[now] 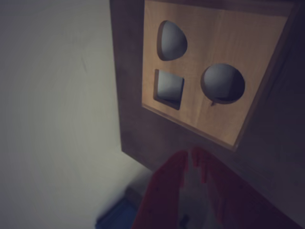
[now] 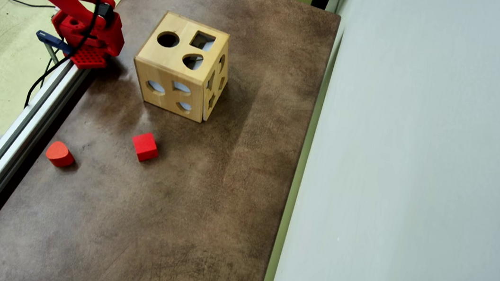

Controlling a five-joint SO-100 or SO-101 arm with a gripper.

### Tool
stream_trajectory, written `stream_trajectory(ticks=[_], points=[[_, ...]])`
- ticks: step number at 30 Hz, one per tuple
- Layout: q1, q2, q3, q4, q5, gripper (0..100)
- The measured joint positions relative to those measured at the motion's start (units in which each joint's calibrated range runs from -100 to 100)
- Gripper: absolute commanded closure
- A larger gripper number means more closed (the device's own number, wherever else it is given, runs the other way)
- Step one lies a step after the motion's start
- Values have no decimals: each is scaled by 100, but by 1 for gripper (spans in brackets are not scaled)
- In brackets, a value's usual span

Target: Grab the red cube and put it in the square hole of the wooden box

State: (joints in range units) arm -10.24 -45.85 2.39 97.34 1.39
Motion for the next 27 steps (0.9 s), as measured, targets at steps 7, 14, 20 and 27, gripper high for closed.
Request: stream_trajectory(ticks=[7,14,20,27], points=[[733,110,0,0,1133,98],[2336,771,0,0,2227,98],[3169,2585,0,0,2672,98],[3550,4347,9,-194,3165,98]])
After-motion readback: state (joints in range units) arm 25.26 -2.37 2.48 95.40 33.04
